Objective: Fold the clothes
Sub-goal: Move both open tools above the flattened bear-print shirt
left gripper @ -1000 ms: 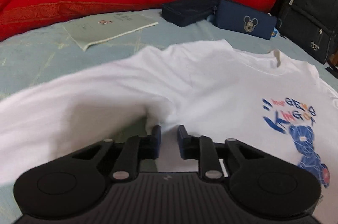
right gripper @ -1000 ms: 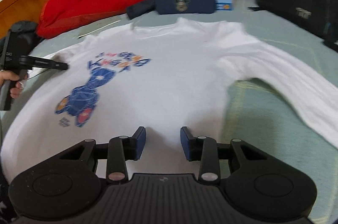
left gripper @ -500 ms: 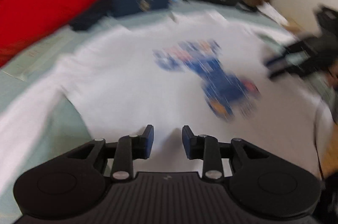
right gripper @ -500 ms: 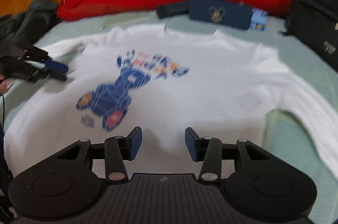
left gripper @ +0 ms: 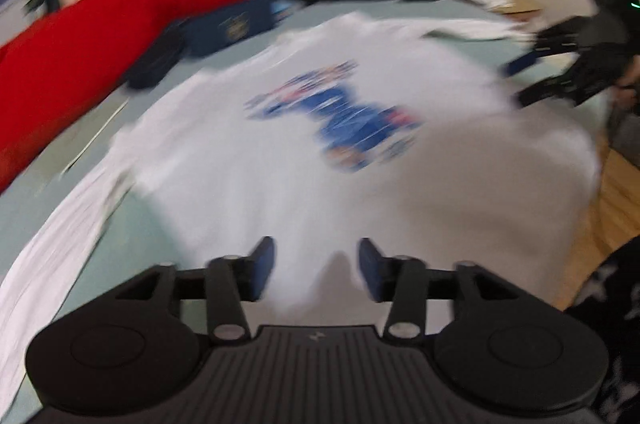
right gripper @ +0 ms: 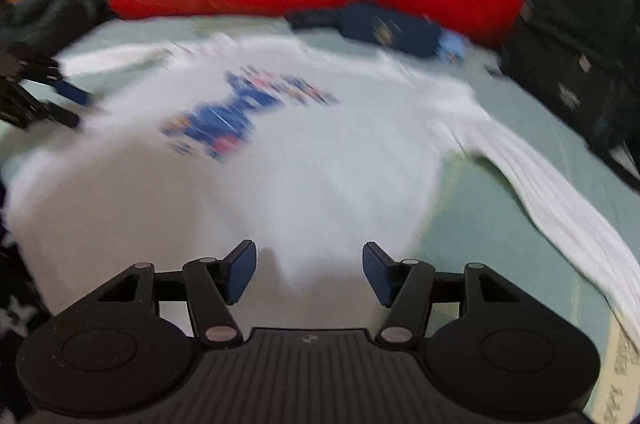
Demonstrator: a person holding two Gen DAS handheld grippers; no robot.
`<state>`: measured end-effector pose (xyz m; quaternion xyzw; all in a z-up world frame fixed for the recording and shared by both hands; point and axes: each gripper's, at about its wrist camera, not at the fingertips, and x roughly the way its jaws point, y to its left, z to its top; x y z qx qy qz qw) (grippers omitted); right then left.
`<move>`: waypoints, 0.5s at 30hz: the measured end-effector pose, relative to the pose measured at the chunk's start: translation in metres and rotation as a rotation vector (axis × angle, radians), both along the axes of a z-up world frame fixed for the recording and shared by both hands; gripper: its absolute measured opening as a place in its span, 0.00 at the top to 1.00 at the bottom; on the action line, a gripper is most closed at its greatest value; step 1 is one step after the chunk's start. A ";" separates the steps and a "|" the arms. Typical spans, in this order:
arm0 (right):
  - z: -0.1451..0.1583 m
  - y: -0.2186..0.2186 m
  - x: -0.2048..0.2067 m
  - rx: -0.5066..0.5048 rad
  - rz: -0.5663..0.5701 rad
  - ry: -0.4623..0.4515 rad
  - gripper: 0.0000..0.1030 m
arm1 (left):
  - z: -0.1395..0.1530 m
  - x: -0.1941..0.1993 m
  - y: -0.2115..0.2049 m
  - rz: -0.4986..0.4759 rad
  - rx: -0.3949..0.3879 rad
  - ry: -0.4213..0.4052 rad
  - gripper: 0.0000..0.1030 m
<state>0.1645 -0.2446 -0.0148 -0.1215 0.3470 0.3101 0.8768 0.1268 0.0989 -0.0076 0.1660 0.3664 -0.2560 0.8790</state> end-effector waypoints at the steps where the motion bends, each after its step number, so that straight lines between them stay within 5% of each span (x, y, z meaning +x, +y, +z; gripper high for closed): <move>1: 0.001 0.008 -0.003 0.017 0.025 -0.005 0.33 | -0.001 -0.004 -0.009 -0.022 -0.002 -0.004 0.42; 6: -0.021 0.044 -0.019 -0.013 0.091 0.023 0.32 | -0.019 -0.025 -0.029 -0.032 0.005 0.026 0.42; 11: -0.037 0.009 -0.046 -0.008 0.015 0.021 0.17 | -0.036 -0.061 -0.005 0.103 -0.006 0.078 0.34; 15: -0.031 -0.013 -0.057 0.029 -0.057 0.050 0.16 | -0.027 -0.073 0.006 0.161 -0.013 0.112 0.34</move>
